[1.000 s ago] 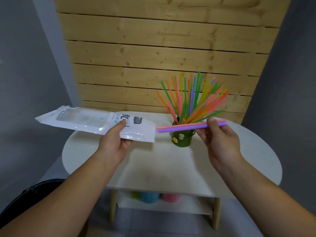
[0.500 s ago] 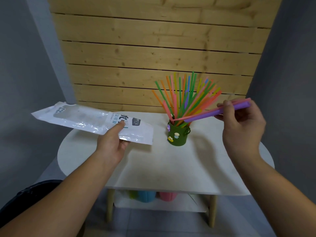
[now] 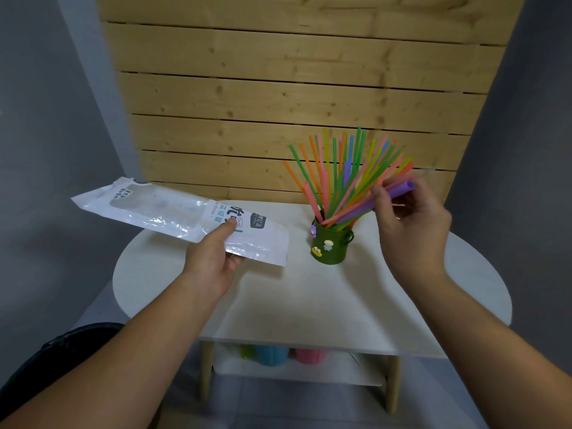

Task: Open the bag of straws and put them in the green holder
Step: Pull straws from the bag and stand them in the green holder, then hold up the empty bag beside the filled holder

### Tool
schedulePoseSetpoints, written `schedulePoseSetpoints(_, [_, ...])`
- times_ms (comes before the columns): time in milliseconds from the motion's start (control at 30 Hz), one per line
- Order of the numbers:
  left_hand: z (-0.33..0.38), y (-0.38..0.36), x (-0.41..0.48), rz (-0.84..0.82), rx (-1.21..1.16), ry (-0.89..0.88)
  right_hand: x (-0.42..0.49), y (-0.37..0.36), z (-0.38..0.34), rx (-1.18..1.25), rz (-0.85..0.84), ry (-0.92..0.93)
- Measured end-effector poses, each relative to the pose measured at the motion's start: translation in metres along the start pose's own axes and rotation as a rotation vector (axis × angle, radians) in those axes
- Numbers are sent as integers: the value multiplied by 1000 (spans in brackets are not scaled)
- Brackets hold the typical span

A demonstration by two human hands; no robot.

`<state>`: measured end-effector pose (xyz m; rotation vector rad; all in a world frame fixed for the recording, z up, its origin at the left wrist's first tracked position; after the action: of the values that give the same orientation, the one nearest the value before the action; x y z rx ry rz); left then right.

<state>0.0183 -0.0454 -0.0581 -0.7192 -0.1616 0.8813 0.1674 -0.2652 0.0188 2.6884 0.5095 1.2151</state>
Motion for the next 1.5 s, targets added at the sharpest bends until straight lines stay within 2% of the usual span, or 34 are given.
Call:
schedulePoseSetpoints(367, [2, 1, -3, -15, 19, -1, 12, -33, 23, -92, -128, -46])
schedulePoseSetpoints(500, [1, 1, -4, -32, 26, 6, 14, -44, 35, -201, -203, -84])
schedulePoseSetpoints(767, [3, 1, -5, -44, 31, -3, 15, -55, 43, -256, -205, -109])
schedulePoseSetpoints(1067, [5, -1, -11, -72, -5, 19, 13, -58, 37, -223, -209, -133])
schedulePoseSetpoints(1400, [11, 0, -26, -105, -36, 61, -10, -21, 16, -69, -99, -149])
schedulePoseSetpoints(1500, [13, -5, -36, -155, -39, 81, -27, -16, 12, -78, -193, -173])
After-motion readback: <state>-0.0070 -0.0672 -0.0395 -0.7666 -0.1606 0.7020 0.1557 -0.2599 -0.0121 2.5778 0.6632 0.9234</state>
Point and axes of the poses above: each hand's wrist, its own x-axis towards the middle knuckle, its own y-axis out of the back of the hand, z = x × y, the point moved 2 cm from there along x, towards the middle knuckle, and after that the axes turned 9 degrees about -z, right-handed, at the moved point
